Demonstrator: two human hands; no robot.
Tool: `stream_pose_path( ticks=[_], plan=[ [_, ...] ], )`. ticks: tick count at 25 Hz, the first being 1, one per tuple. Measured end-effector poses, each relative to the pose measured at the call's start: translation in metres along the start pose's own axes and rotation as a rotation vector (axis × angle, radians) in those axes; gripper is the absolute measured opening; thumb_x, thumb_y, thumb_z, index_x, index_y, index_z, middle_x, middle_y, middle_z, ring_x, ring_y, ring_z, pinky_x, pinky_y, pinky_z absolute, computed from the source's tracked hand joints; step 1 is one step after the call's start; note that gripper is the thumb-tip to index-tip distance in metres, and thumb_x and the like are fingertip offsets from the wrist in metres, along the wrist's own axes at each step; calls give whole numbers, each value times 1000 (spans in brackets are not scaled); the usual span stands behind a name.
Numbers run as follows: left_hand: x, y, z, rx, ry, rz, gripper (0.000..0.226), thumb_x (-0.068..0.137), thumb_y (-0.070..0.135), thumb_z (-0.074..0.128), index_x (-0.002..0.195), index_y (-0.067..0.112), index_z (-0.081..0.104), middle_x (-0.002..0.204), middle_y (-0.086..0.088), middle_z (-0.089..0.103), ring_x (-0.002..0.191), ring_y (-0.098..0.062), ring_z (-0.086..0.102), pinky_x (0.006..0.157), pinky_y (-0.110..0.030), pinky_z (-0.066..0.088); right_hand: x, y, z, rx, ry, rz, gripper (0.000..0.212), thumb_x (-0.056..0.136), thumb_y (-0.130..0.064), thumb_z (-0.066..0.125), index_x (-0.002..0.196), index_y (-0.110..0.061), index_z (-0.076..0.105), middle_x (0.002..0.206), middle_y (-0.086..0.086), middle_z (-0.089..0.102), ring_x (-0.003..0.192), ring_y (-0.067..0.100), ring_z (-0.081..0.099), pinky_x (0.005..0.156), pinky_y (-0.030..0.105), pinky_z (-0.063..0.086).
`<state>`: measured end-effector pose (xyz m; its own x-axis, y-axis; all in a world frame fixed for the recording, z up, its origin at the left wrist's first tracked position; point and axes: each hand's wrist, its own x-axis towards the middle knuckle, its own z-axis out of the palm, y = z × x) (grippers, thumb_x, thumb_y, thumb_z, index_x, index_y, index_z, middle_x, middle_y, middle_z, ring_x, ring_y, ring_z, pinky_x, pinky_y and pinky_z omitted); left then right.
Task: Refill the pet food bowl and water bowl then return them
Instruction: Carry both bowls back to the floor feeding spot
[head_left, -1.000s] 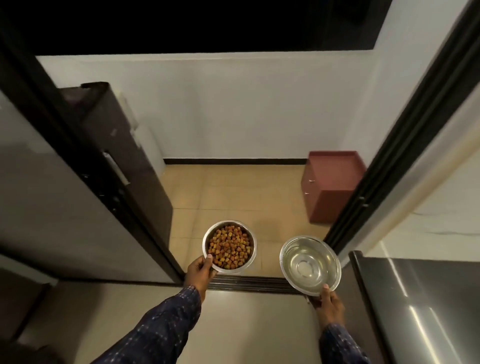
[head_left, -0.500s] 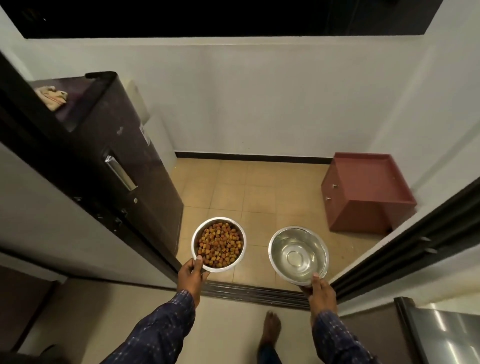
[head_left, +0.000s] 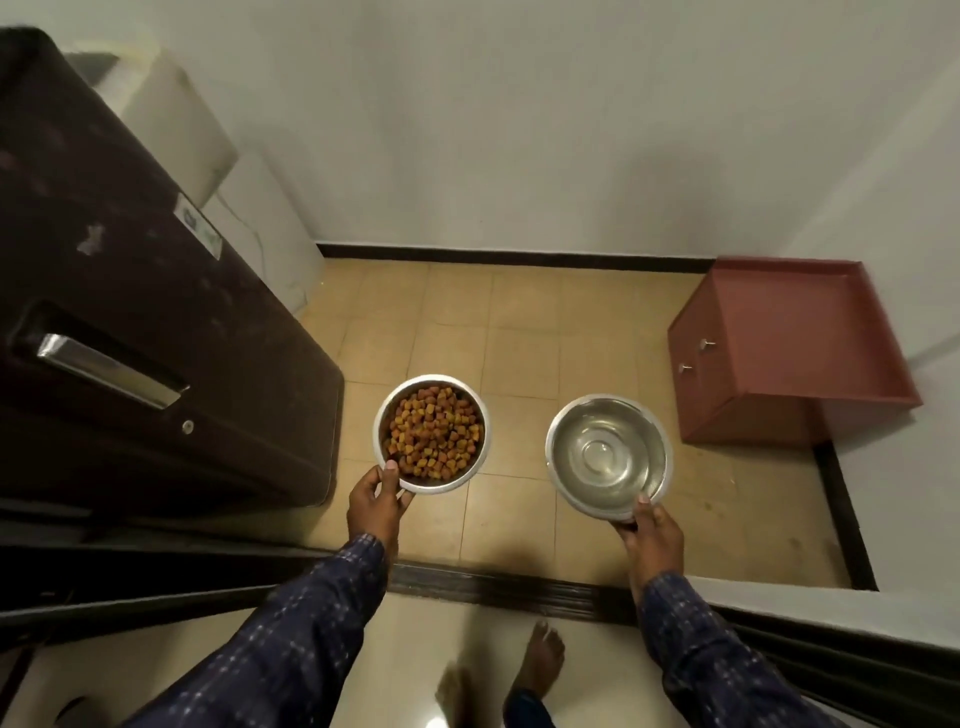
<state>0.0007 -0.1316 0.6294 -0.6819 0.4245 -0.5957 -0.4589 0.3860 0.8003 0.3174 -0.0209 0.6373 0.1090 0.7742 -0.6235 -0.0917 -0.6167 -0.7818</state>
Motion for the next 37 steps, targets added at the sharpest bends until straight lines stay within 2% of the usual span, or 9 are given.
stream_pose_path(
  ticks=[5, 7, 9, 15, 18, 23, 28, 34, 37],
  plan=[
    [104, -12, 47, 64, -29, 7, 33, 105, 33, 60, 124, 8, 72, 127, -12, 71, 119, -28, 68, 95, -39, 62, 93, 20, 42, -7, 25, -1, 18, 110, -21, 54, 106, -16, 70, 108, 11, 75, 102, 25, 72, 83, 29, 63],
    [143, -30, 60, 79, -31, -2, 33, 105, 32, 60, 124, 8, 72, 128, -12, 71, 119, -28, 68, 94, -38, 61, 125, 35, 56, -18, 33, -3, 18, 110, -22, 54, 104, -17, 70, 106, 9, 75, 101, 25, 72, 84, 32, 62],
    [189, -63, 73, 86, -28, -15, 33, 105, 32, 61, 123, 7, 72, 129, -12, 71, 119, -27, 68, 94, -35, 60, 164, 65, 69, -47, 45, 16, 17, 109, -23, 54, 106, -17, 70, 107, 8, 74, 101, 22, 71, 88, 35, 60],
    [322, -200, 117, 115, -49, -18, 27, 106, 31, 59, 115, 9, 73, 118, -5, 73, 113, -17, 69, 87, -26, 62, 307, 197, 85, -182, 28, 5, 24, 112, -21, 49, 110, -4, 65, 93, 6, 69, 87, 18, 66, 63, 11, 56],
    [389, -290, 136, 140, -89, -31, 25, 107, 31, 58, 113, 11, 73, 119, -5, 73, 113, -18, 69, 99, -37, 60, 385, 281, 87, -197, 32, 4, 27, 111, -27, 52, 98, -11, 69, 92, 6, 71, 86, 16, 68, 67, 18, 57],
    [468, -406, 146, 201, -94, -30, 36, 106, 36, 57, 119, 5, 71, 127, -14, 71, 117, -22, 69, 93, -31, 62, 492, 397, 81, -171, 59, 30, 26, 104, -39, 61, 99, -18, 76, 106, 14, 76, 97, 22, 73, 88, 42, 62],
    [512, -474, 145, 365, -44, -41, 40, 100, 52, 58, 103, 16, 74, 107, -1, 74, 102, -18, 71, 95, -41, 61, 552, 461, 74, -191, 100, 73, 22, 104, -32, 61, 100, -14, 73, 98, 8, 72, 87, 18, 69, 76, 33, 57],
    [516, -496, 144, 502, -4, 24, 45, 103, 53, 49, 99, 14, 71, 92, -6, 73, 85, -19, 67, 83, -38, 55, 570, 491, 64, -183, 103, 97, 43, 100, -42, 60, 113, -2, 73, 115, 24, 75, 100, 28, 74, 88, 44, 64],
    [522, -503, 142, 529, 10, 44, 50, 99, 63, 46, 83, 20, 67, 83, -9, 71, 77, -22, 64, 76, -43, 55, 566, 492, 63, -196, 114, 77, 42, 105, -35, 59, 108, 4, 71, 103, 23, 73, 92, 22, 71, 78, 33, 62]
  ],
)
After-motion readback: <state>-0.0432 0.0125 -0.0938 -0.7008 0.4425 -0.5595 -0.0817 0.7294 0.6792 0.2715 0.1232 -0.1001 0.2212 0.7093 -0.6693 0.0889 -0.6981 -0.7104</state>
